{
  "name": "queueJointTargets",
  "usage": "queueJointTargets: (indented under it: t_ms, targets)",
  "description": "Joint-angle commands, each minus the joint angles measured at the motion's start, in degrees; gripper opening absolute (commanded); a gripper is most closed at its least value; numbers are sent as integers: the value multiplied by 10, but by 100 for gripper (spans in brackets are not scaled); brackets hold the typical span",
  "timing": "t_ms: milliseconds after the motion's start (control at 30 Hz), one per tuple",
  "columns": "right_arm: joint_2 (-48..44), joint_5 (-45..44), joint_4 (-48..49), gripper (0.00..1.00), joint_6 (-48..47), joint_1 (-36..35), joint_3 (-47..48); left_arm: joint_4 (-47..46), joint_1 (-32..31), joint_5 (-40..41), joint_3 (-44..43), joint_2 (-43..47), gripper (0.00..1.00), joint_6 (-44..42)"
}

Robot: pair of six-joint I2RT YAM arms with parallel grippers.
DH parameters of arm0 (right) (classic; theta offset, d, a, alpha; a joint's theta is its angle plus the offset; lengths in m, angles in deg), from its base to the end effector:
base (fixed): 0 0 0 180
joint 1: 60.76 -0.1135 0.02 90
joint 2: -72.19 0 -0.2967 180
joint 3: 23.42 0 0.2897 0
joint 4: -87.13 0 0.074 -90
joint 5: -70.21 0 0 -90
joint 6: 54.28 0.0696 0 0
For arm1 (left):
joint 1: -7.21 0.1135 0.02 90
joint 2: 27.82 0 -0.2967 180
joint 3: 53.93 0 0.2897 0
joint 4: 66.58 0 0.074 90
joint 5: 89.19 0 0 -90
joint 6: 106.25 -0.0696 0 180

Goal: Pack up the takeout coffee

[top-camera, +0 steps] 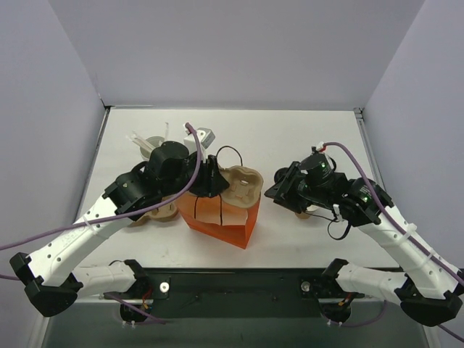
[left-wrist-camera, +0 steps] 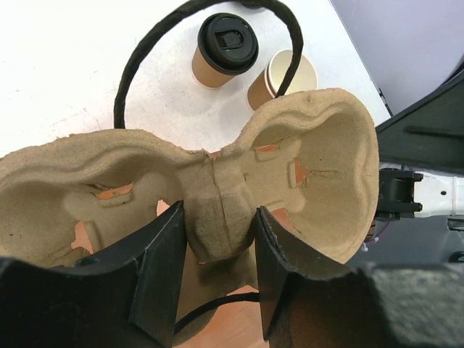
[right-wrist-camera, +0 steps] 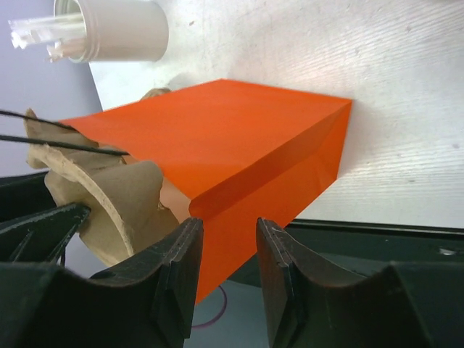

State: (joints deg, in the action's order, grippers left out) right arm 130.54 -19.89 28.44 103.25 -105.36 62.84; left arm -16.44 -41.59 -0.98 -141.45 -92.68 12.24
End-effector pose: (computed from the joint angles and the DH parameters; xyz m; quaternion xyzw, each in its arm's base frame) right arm 0.1736 0.1710 0.4282 0.1732 0.8520 0.4095 0.2765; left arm 0.1885 -0.2186 0.4275 0.1587 0.8399 -0.3345 0.3969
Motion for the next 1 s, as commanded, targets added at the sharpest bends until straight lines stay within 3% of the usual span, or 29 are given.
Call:
queueJointTargets:
  t_ms: [0,333,500,733,967]
  targets:
    - [11,10,63,37,12,-37,-13,-11,7,-15,-1,8,47,5]
    - [13,-101,44,38,-12,-136,30,-12,13,-5,-13,-9,46,6]
    - [28,-134,12,49,-20,-194,72,-14,18,-7,-23,-18,46,-2]
    - [75,-186,-24,47,2,-255,99,-8,22,-14,-15,-15,46,-3]
    - [64,-228,-21,44,26,-289,81,-1,30,-19,-14,-12,46,-3]
